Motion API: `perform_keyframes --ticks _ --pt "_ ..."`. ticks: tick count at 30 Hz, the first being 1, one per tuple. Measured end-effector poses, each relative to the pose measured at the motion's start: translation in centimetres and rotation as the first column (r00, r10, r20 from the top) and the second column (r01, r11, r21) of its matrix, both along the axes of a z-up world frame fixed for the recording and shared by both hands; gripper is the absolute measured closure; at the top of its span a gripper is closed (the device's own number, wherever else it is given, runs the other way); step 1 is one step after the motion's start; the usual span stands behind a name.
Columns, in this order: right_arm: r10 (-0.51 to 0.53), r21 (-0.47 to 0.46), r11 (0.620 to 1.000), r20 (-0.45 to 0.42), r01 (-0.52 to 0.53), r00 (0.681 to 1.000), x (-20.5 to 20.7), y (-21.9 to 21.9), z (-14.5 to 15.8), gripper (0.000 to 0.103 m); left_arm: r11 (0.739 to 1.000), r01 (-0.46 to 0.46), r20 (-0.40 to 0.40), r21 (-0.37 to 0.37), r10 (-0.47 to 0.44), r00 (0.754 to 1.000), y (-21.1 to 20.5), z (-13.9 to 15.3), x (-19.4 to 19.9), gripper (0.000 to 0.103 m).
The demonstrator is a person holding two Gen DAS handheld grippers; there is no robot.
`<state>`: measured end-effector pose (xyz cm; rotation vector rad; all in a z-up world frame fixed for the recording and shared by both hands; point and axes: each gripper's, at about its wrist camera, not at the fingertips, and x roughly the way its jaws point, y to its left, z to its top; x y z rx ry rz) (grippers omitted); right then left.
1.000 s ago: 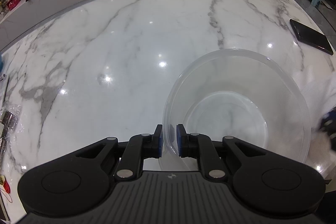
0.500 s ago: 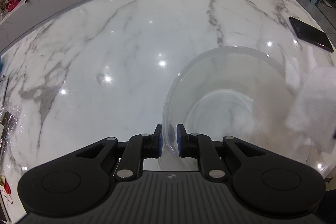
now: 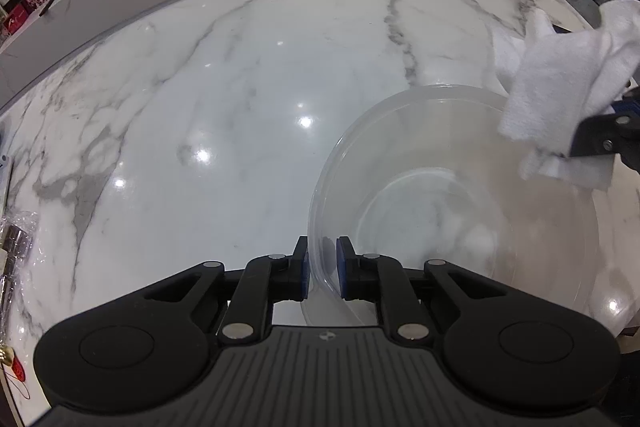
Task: Clean bowl
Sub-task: 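Wipe inside the bowl with the right gripper's towel while the left gripper holds the rim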
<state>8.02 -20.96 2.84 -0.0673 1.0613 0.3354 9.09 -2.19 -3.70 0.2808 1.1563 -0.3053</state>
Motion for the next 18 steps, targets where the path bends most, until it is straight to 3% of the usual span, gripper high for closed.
perform_keyframes --ticks 18 --pt "0.025 0.003 1.0 -0.046 -0.025 0.999 -4.2 -0.2 0.3 0.095 1.0 -0.003 0.001 -0.001 0.003 1.0 0.1 -0.1 0.0 0.091"
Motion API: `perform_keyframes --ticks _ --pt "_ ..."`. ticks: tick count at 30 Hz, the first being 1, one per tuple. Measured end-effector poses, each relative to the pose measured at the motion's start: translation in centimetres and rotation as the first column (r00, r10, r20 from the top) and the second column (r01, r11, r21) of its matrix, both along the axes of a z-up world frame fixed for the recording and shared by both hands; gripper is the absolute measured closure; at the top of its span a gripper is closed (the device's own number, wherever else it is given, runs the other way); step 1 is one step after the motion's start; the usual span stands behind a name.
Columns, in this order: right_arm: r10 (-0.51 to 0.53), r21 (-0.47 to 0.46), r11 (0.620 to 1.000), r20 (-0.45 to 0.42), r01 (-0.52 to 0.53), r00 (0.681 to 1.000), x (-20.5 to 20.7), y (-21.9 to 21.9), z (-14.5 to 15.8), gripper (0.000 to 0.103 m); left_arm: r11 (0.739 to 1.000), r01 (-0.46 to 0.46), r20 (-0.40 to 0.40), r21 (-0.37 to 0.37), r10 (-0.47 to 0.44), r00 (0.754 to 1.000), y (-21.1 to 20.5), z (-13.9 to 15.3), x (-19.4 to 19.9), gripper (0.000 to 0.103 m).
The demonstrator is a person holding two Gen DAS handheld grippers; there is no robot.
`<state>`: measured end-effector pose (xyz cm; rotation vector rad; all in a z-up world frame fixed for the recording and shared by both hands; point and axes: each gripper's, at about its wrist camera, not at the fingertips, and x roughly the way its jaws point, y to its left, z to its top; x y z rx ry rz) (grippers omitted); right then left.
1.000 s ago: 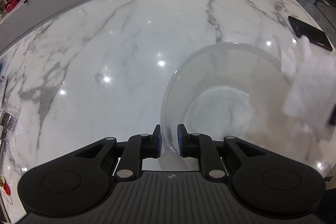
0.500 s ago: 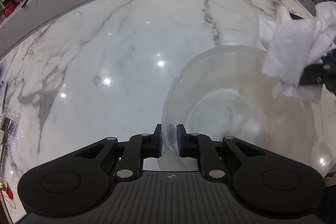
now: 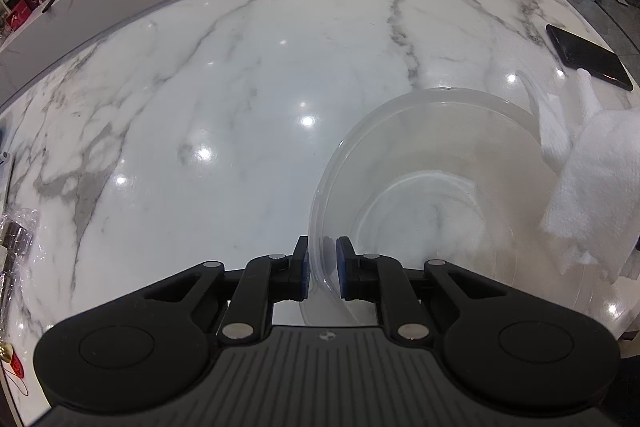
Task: Clean bowl
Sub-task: 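Wipe inside the bowl with the right gripper's towel while the left gripper holds the rim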
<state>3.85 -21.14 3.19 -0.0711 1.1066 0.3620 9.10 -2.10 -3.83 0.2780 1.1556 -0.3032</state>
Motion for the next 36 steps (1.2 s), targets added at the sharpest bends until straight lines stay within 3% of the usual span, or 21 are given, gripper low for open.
perform_keyframes --ticks 19,36 --pt "0.056 -0.026 0.998 0.034 -0.055 0.998 6.6 2.3 -0.5 0.095 1.0 0.021 0.0 -0.006 -0.021 1.0 0.4 -0.1 0.1 0.091" --pt "0.149 0.001 0.989 0.035 -0.149 0.988 8.7 7.1 -1.1 0.095 1.0 0.02 -0.006 -0.01 -0.021 1.0 0.2 -0.1 0.2 0.091"
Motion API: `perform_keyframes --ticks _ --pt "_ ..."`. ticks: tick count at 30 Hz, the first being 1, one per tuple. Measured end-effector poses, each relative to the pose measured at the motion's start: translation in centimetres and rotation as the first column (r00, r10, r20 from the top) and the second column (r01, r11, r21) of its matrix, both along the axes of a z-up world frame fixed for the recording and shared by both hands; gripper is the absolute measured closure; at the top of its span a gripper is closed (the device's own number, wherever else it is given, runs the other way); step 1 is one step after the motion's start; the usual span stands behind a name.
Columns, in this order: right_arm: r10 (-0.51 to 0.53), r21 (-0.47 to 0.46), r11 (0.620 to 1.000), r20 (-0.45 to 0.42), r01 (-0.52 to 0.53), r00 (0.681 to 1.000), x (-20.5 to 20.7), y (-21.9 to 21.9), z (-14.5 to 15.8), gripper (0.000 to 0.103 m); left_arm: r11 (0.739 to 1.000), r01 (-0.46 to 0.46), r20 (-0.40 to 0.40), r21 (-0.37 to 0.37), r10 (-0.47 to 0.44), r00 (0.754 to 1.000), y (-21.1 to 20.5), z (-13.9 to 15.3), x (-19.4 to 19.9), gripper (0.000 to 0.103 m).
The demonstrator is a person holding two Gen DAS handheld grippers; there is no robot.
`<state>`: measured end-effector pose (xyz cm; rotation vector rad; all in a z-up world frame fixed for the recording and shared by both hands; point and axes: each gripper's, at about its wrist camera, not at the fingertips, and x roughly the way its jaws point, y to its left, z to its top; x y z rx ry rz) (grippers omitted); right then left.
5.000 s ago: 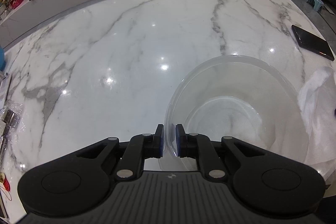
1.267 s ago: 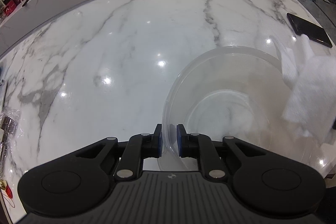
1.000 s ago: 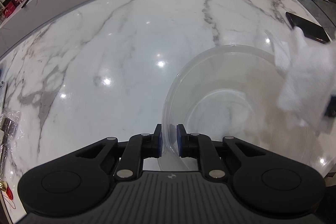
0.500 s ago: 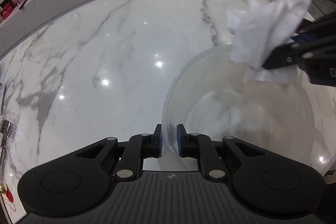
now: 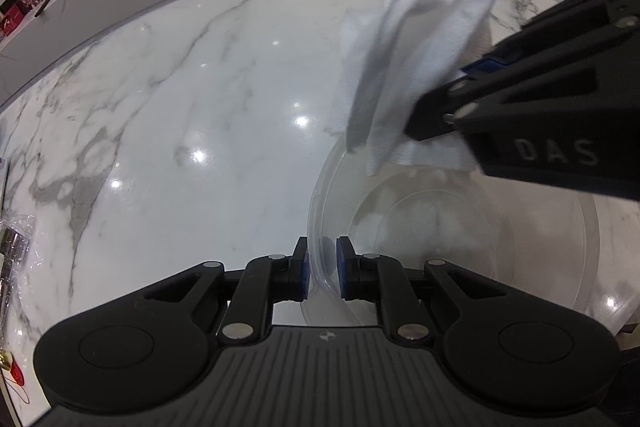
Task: Clean bowl
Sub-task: 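Wipe inside the bowl with the right gripper's towel while the left gripper holds the rim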
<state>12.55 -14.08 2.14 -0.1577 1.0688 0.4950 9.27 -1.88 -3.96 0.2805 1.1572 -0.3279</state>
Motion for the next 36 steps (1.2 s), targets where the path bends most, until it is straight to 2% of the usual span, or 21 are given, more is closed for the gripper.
perform_keyframes --ticks 14,27,36 --pt "-0.046 -0.015 0.999 -0.009 0.046 0.999 -0.5 -2.2 0.1 0.095 1.0 -0.009 -0.005 -0.004 0.008 1.0 -0.3 -0.1 0.2 0.091" --pt "-0.081 -0.057 0.995 -0.038 0.079 0.996 -5.3 -6.1 0.9 0.095 1.0 -0.014 -0.004 -0.002 0.014 1.0 -0.2 -0.1 0.2 0.091" --pt "-0.036 -0.044 0.999 -0.082 0.032 0.996 -9.1 -5.5 1.2 0.095 1.0 -0.009 -0.006 -0.004 0.009 1.0 -0.2 0.1 0.0 0.091"
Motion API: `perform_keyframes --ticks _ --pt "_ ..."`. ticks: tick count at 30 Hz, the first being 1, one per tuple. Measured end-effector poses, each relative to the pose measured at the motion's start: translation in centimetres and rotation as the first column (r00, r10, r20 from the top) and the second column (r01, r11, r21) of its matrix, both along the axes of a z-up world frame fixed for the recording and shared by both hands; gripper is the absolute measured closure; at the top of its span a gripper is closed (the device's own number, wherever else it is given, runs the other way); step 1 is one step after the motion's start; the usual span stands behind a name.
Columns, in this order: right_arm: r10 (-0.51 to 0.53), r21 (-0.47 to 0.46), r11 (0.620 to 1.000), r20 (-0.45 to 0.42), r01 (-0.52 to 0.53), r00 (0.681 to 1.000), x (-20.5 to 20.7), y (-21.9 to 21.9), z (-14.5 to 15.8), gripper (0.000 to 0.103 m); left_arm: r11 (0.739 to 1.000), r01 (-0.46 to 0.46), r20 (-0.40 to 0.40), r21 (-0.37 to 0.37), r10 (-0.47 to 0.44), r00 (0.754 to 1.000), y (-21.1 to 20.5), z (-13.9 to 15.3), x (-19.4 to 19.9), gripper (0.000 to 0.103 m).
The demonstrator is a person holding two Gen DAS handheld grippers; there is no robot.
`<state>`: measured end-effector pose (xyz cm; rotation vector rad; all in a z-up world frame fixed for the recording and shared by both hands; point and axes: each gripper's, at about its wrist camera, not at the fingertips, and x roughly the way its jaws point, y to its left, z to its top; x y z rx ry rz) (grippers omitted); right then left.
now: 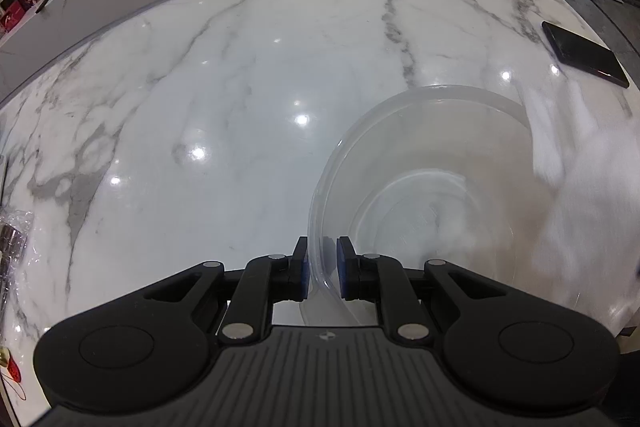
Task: Clean bowl
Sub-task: 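Wipe inside the bowl with the right gripper's towel while the left gripper holds the rim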
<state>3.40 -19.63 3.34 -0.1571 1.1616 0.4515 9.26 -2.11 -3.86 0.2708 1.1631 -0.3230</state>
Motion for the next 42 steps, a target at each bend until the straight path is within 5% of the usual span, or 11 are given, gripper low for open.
perform_keyframes --ticks 25,42 --pt "0.124 0.117 0.986 -0.013 -0.122 0.992 -1.8 6.8 0.0 0.095 1.0 -0.006 -0.009 -0.003 0.006 1.0 0.2 -0.1 0.2 0.091" --pt "0.055 0.04 0.998 -0.009 -0.054 0.998 -2.3 2.7 0.7 0.095 1.0 -0.003 -0.008 -0.004 0.003 1.0 0.4 -0.1 0.2 0.091"
